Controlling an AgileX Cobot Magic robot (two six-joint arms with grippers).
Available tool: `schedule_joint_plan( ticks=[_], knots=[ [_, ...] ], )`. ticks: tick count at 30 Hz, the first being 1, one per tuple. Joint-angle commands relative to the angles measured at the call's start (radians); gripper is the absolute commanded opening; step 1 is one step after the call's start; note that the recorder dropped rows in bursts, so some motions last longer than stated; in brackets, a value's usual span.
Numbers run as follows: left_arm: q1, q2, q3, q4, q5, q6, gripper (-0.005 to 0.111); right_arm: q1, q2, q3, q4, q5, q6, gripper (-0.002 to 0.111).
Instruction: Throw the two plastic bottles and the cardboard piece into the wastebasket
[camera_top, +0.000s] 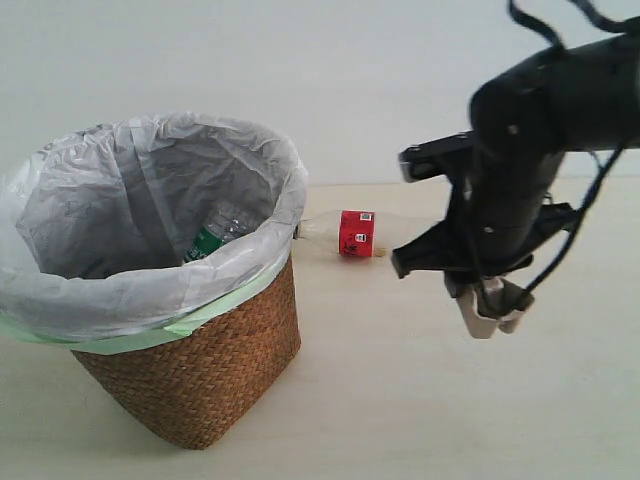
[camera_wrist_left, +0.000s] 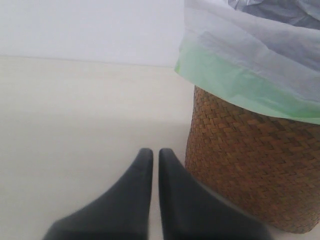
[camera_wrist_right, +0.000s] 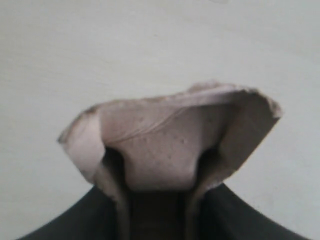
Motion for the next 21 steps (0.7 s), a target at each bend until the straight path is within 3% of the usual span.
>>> schedule_joint_plan(
  ticks=[1, 14, 21],
  knots=[
    [0.001, -0.003, 0.004, 0.003, -0.003, -0.005, 0.004, -0.114, -0.118, 0.115, 0.076, -0.093, -0.032, 0.0],
    [0.001, -0.003, 0.004, 0.003, -0.003, -0.005, 0.004, -0.329, -0.245, 0.196, 0.07, -0.043, -0.098, 0.0],
    [0.001, -0.003, 0.004, 0.003, -0.003, -0.005, 0.004, -0.35, -0.246, 0.196, 0.05, -0.035, -0.088, 0.0]
  ],
)
